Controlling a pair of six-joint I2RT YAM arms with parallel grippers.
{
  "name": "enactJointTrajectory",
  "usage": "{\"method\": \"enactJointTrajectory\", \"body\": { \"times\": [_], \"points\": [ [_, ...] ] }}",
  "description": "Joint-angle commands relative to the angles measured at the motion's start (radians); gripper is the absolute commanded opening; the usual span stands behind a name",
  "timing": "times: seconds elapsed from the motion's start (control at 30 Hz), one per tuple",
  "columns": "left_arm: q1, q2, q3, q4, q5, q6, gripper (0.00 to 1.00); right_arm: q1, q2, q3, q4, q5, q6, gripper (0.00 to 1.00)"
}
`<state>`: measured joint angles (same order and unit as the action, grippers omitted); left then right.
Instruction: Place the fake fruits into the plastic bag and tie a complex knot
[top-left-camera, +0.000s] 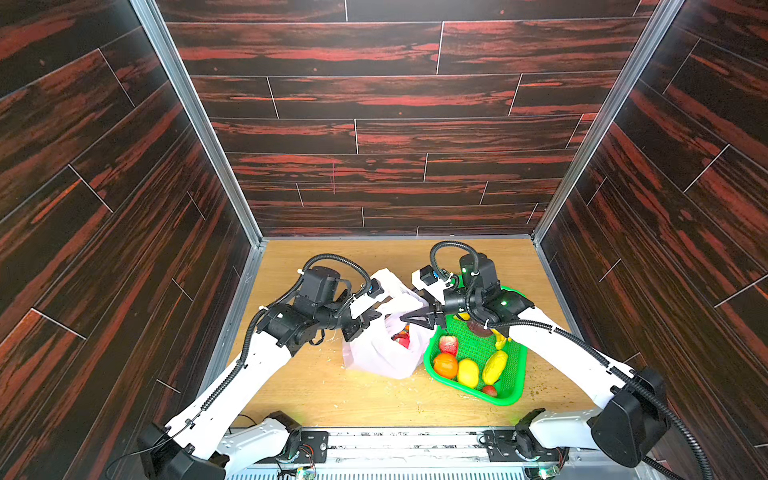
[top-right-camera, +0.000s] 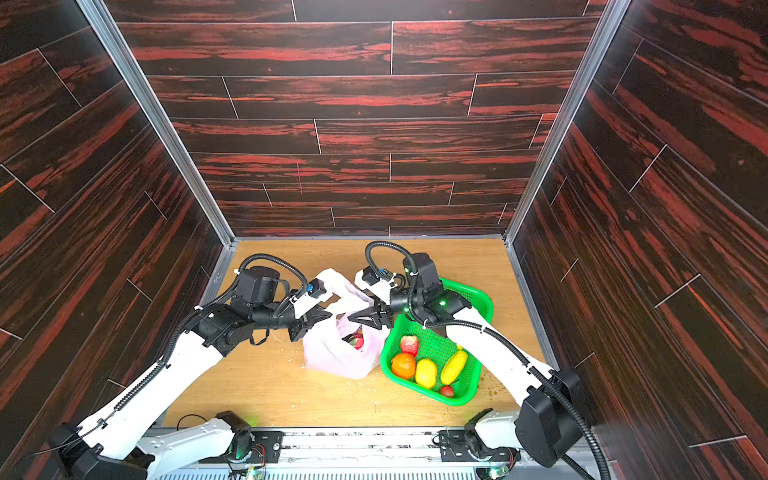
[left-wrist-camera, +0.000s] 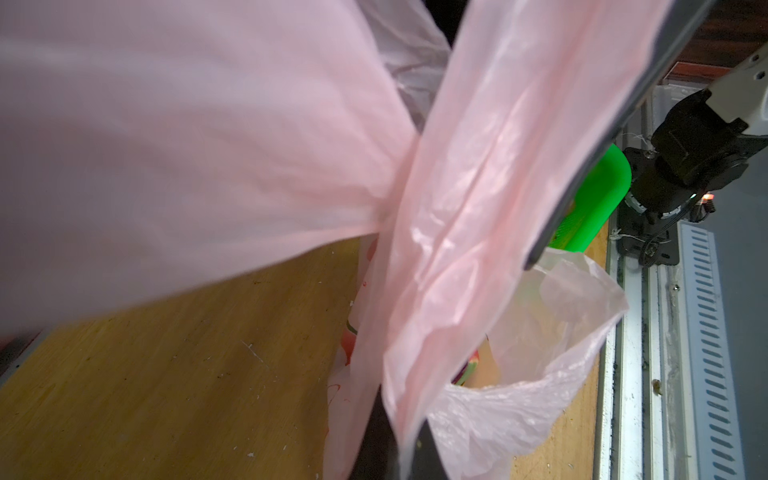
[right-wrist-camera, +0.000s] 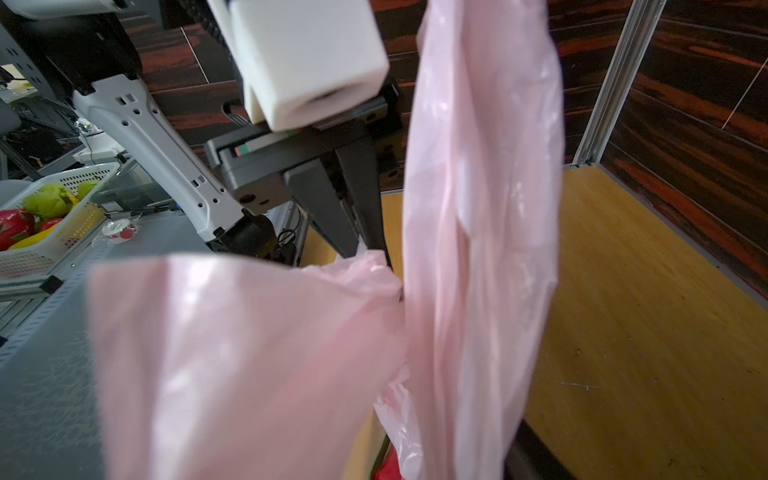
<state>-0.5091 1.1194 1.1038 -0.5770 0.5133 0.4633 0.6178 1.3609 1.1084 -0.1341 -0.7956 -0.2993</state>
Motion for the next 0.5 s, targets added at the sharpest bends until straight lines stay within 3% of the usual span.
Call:
{"method": "enactJointTrajectory", "body": {
  "times": [0.0,0.2,0.47],
  "points": [
    [-0.003,-0.003,0.027,-0.035,-0.011,0.017,0.0,0.011,0.027,0.031,0.002,-0.019,-0.002,0.55],
    [-0.003,-0.009,0.032,-0.05,-0.035,0.02,0.0,0.013,0.029,0.035,0.002,-0.019,0.007,0.46],
    [-0.003,-0.017,0.036,-0.06,-0.074,0.013,0.0,0.012,0.027,0.036,0.005,-0.019,0.015,0.45]
  ]
}}
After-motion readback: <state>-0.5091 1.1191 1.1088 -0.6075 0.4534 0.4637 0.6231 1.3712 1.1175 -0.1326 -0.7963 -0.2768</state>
